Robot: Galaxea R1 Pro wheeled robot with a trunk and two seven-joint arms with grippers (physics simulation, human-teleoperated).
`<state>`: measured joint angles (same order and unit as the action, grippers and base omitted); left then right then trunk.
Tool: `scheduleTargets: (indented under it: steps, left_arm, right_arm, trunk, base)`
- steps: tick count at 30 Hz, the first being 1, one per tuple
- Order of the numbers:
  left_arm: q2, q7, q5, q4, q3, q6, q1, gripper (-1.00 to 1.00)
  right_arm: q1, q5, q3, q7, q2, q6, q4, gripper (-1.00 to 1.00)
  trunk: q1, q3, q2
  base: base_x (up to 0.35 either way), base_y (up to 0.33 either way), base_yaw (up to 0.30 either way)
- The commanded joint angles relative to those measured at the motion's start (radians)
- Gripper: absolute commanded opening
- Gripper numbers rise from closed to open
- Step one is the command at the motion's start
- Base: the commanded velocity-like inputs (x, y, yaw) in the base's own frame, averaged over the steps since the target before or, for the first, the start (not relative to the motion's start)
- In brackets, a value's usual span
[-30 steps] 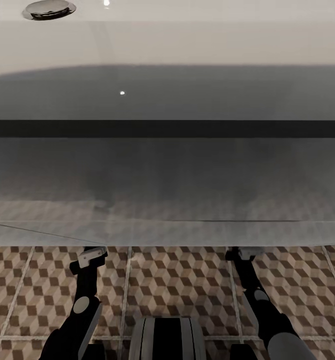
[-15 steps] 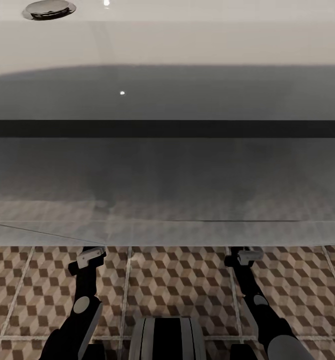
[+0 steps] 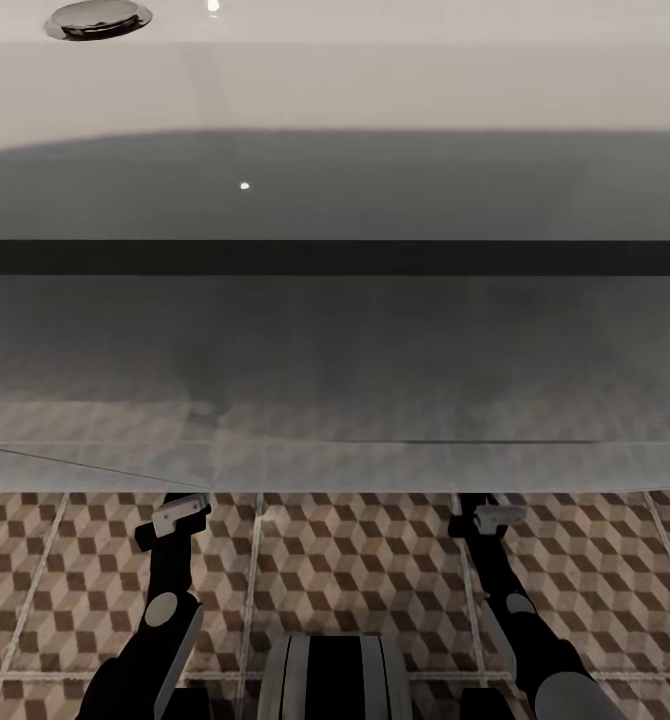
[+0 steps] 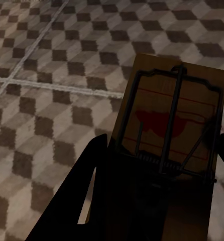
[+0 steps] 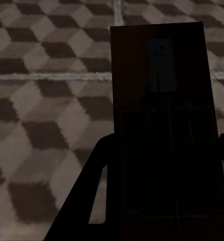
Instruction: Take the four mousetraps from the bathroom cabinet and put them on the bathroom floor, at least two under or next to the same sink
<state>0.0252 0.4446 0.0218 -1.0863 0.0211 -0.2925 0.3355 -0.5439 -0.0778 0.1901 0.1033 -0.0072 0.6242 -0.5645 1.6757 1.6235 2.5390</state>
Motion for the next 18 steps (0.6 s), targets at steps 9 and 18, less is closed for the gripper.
scheduleTargets:
  steps: [9, 18]
  left_arm:
    - [-0.001, 0.004, 0.004, 0.001, 0.002, -0.001, 0.000, -1.00]
    - [-0.001, 0.004, 0.003, -0.001, 0.000, -0.001, 0.000, -1.00]
  right_arm:
    - [-0.001, -0.007, 0.005, 0.004, 0.001, 0.000, 0.034, -1.00]
    - [-0.001, -0.007, 0.005, 0.002, -0.003, -0.012, 0.081, -1.00]
  trunk:
    - [0.000, 0.000, 0.000]
    - [0.000, 0.000, 0.000]
  base:
    - [0.000, 0.000, 0.000]
    - [0.000, 0.000, 0.000]
